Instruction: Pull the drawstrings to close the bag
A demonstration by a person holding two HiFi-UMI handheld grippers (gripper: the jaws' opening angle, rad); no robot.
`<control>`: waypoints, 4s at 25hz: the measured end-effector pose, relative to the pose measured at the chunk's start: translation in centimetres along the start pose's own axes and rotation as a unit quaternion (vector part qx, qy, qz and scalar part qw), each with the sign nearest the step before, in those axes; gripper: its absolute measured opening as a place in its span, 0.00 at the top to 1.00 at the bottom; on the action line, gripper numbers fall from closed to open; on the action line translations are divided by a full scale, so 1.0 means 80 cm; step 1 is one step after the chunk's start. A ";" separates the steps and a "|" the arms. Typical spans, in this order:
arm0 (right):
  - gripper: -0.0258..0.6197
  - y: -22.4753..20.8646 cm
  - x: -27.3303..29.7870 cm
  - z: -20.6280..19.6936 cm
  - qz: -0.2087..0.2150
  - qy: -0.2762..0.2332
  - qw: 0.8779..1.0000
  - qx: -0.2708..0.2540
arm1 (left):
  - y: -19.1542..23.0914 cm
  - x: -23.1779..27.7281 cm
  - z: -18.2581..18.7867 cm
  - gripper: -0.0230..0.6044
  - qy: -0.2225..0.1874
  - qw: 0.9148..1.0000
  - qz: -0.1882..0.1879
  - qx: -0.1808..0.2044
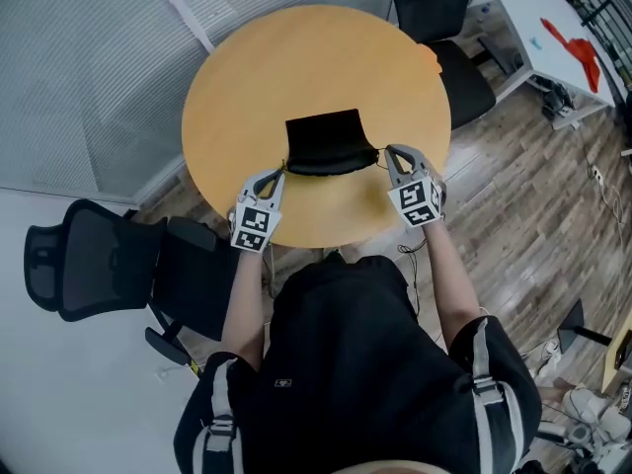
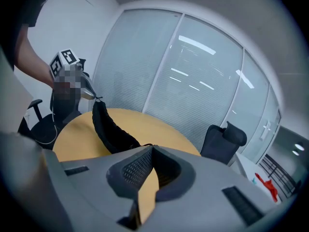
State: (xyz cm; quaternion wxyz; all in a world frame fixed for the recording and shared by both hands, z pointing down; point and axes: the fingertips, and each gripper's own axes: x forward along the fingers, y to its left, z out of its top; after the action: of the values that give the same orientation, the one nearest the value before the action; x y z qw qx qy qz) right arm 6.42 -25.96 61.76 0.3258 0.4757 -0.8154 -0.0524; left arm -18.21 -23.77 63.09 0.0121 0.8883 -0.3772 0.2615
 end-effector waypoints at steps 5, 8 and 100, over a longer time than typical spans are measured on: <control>0.87 -0.037 -0.019 0.055 -0.033 -0.038 0.998 -0.036 | 0.031 -0.024 0.067 0.93 -0.037 0.998 0.041 0.024; 0.87 -0.055 -0.034 0.082 -0.048 -0.057 0.996 -0.054 | 0.042 -0.042 0.107 0.93 -0.055 0.996 0.066 0.034; 0.87 -0.169 -0.173 0.026 -0.095 -0.062 0.988 -0.106 | 0.020 -0.244 0.105 0.94 -0.070 0.937 0.316 -0.130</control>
State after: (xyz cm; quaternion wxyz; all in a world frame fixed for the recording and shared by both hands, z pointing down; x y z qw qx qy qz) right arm 19.90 -22.58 48.12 0.3165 0.5094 -0.7752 -0.1983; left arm -26.75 -13.81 46.29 0.0178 0.7298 -0.6693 0.1381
